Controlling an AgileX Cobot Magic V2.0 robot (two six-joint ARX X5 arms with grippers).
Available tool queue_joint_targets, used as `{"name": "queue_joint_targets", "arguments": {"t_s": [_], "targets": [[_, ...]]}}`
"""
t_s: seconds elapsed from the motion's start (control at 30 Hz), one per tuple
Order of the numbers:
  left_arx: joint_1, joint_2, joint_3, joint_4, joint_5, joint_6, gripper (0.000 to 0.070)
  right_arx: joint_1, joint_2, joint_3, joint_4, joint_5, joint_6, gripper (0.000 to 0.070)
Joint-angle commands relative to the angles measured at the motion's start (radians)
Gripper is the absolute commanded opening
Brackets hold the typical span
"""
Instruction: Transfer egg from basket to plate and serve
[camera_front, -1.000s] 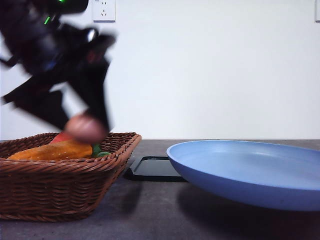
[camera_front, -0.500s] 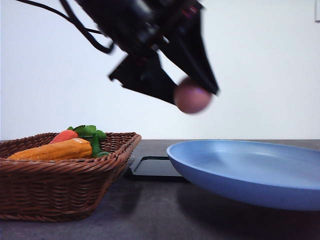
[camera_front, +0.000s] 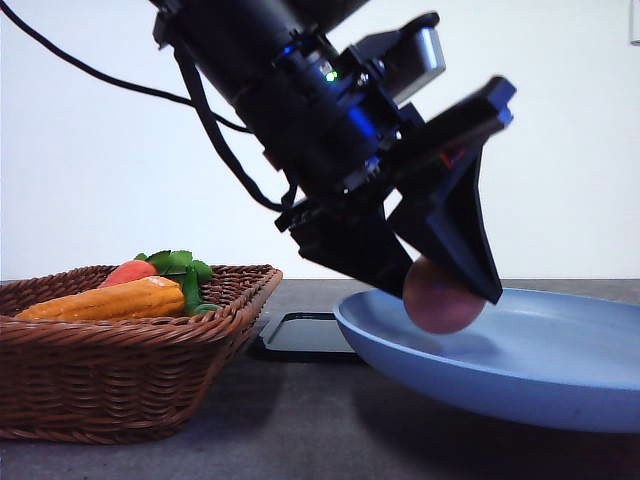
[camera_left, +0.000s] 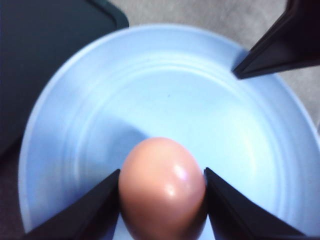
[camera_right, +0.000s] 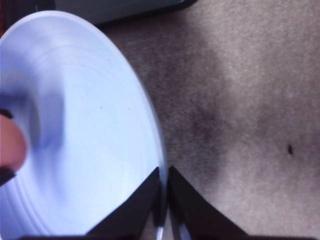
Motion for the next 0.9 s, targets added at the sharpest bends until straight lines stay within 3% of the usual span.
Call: {"name": "queue_joint_targets", "arguments": {"t_s": [0.0, 0.1, 0.3, 0.57, 0.87], "targets": [[-0.013, 0.027, 0.014, 0.012, -0.003, 0.009, 0.0207, 0.002, 0.007, 0.016, 0.009, -0.004, -0.012, 0.0], [-0.013, 0.033, 0.014, 0.012, -0.002, 0.009, 0.0218, 0.002, 0.007, 0.016, 0.009, -0.004, -0.012, 0.0], [-0.013, 0.035, 0.014, 0.013, -0.002, 0.009, 0.0344, 0.002, 0.007, 0.016, 0.009, -0.004, -0.012, 0.0], [-0.006, -0.017, 0.015, 0.033, 0.036, -0.021, 0.0348, 0.002, 0.009, 0.016, 0.01, -0.004, -0.008, 0.0], [0.057, -0.285, 0.016, -0.041, 0.023, -0.028, 0.0343, -0.001, 0.134, 0.081, 0.011, -0.004, -0.028, 0.0]]}}
